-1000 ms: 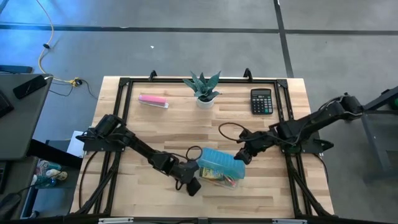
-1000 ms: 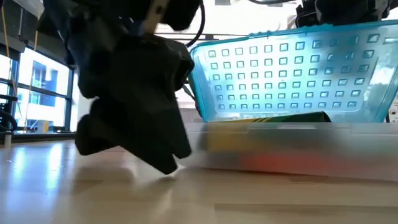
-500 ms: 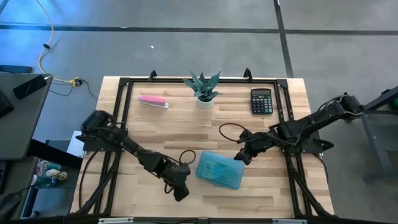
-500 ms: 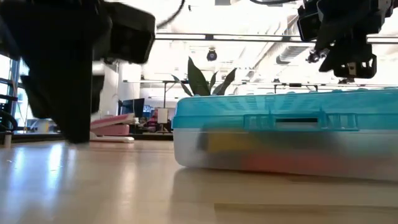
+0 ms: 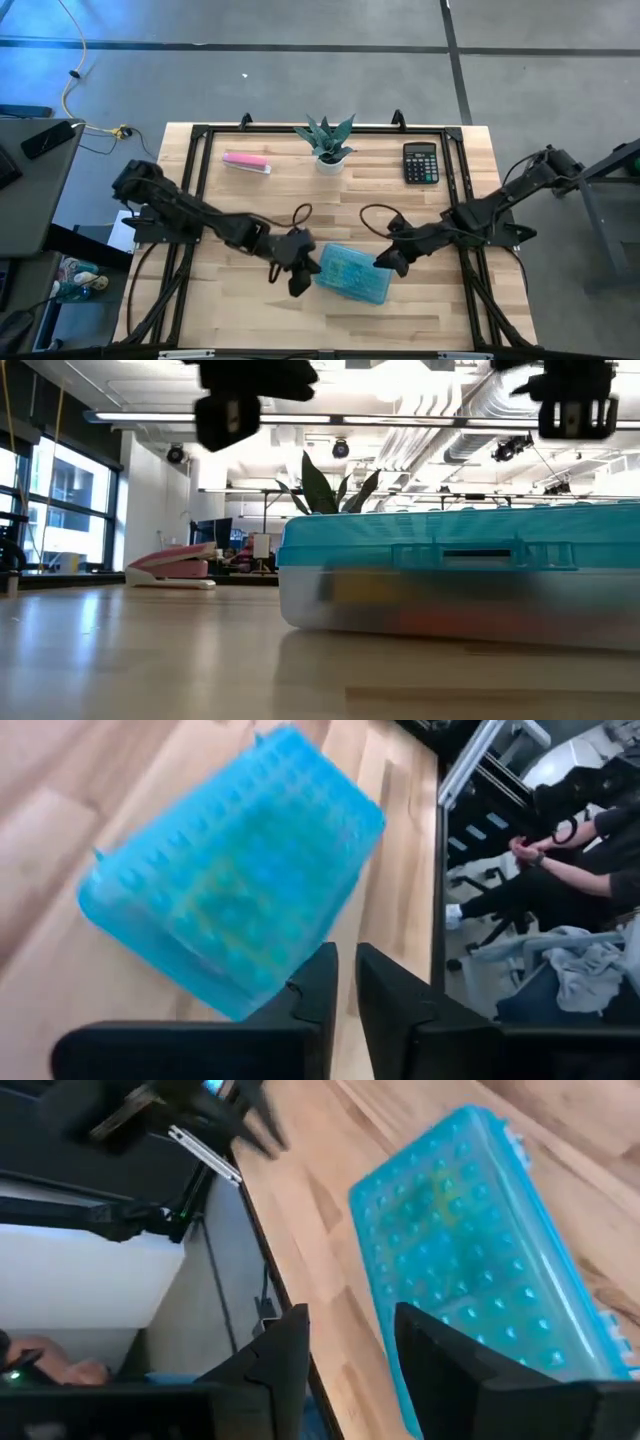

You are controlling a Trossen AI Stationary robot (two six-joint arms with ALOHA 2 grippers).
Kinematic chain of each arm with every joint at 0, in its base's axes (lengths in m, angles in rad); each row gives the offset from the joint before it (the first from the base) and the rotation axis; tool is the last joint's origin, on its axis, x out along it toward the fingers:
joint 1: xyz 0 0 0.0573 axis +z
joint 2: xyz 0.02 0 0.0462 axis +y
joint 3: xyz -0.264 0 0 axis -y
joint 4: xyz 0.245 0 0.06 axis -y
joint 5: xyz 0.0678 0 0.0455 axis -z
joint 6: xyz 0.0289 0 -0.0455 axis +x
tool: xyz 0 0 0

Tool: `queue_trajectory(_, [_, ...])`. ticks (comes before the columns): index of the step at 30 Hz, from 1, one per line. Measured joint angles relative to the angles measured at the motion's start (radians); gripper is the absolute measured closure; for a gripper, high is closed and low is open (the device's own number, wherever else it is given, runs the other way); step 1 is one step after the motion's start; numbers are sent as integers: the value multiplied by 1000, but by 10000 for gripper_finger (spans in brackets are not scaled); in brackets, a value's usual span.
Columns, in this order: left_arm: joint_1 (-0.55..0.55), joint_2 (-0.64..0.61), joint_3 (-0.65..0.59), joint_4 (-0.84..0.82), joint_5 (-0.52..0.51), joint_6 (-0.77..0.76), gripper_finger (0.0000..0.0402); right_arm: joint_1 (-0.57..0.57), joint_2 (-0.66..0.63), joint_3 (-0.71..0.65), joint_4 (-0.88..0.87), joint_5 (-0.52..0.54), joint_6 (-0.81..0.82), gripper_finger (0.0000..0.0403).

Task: Pack school essentials
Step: Close the blue supply box

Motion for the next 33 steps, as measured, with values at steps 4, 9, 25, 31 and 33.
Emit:
queue_trajectory(4, [30, 2, 32, 1, 21, 75, 394, 39, 18, 94, -139, 77, -15, 292])
queue_trajectory(9, [54, 8, 40, 2, 21, 149, 400, 46, 75, 178, -240, 104, -18, 359])
queue_trajectory(25, [108, 44, 41, 38, 18, 225, 401, 57, 335, 205, -280, -84, 175, 399])
queue_trajectory(31, [108, 122, 41, 103, 56, 212, 401, 57, 389, 205, -250, -105, 194, 402])
queue_trajectory(33, [108, 146, 41, 120, 73, 209, 401, 57, 397, 205, -252, -107, 201, 402])
